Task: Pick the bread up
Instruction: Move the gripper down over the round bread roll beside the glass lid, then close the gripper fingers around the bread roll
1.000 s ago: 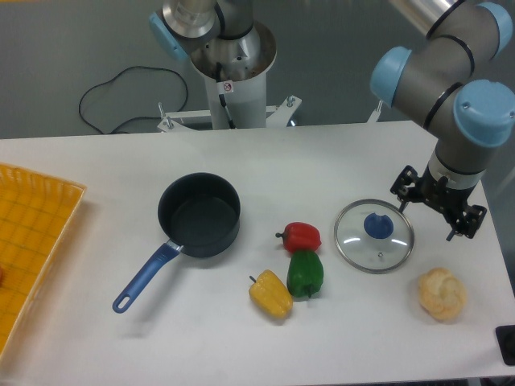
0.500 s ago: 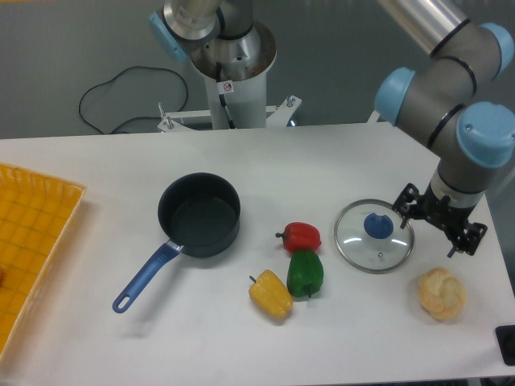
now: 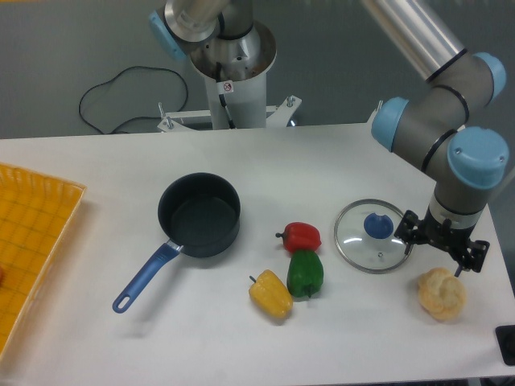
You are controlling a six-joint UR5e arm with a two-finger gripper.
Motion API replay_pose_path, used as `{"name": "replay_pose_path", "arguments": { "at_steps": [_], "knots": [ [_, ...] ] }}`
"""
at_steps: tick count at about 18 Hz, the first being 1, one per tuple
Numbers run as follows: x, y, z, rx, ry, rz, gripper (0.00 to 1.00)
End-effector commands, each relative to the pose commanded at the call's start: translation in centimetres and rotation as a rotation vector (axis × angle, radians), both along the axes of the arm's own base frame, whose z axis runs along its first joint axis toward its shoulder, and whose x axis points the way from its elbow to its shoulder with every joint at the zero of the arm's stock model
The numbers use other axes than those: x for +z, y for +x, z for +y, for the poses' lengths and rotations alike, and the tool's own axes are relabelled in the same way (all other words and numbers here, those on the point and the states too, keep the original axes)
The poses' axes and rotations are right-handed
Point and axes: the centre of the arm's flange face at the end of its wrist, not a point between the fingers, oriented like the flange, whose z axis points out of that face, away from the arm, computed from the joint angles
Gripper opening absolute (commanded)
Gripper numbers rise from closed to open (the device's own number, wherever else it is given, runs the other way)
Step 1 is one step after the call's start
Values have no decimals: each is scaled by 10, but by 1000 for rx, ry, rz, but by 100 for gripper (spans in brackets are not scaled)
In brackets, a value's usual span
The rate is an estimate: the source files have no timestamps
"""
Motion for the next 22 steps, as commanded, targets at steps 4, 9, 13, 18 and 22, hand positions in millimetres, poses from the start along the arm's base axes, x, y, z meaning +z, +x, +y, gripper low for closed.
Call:
{"name": "replay_pose_path", "arguments": {
  "at_steps": [4, 9, 13, 18, 22],
  "knots": [
    [-8, -1, 4, 36, 7, -8, 100],
    [-22, -1, 7, 77, 19, -19, 100],
    [-35, -2, 15, 94, 34, 1, 100],
    [-50, -2, 15, 96, 42, 21, 100],
    [-57, -2, 13, 99, 38, 12, 100]
  ]
}}
